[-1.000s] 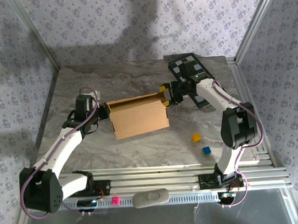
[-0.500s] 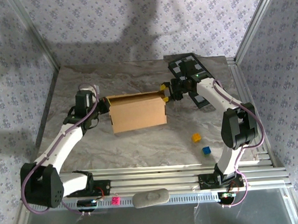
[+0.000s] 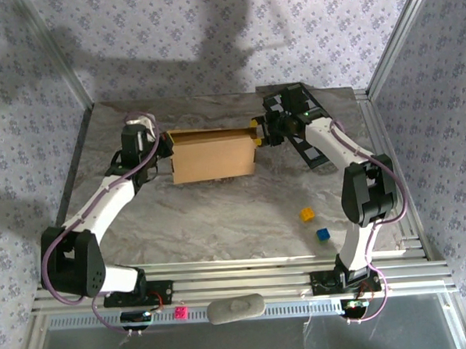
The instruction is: Fold the paper box
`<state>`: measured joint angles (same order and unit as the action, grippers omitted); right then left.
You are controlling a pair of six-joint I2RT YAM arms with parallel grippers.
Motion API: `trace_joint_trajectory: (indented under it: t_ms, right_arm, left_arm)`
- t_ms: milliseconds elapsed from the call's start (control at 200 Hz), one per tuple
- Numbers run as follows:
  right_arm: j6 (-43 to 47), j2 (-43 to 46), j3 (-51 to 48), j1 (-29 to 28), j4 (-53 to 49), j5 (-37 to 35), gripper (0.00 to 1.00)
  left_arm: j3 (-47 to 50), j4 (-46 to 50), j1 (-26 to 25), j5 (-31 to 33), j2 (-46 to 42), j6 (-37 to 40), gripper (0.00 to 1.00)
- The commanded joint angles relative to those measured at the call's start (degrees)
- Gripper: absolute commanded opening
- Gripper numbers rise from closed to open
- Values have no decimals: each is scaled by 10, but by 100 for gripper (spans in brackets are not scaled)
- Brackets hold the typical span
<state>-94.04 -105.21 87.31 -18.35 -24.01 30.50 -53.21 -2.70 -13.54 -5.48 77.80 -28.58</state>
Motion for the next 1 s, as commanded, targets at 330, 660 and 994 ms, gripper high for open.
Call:
trace_joint_trajectory:
  t_ms: [330,660,994]
  right_arm:
    - [0,35,-83,-16,40,-27,45]
    - [-1,44,-95,-18,38,-26,43]
    - [1,49,-104,-16,37,-26,43]
  left_arm:
    - [58,4,-4,-30,-81,25,17]
    - [52,41,-4,-39,-102,9,29]
    - [8,165,-4,-42,-158,-74,50]
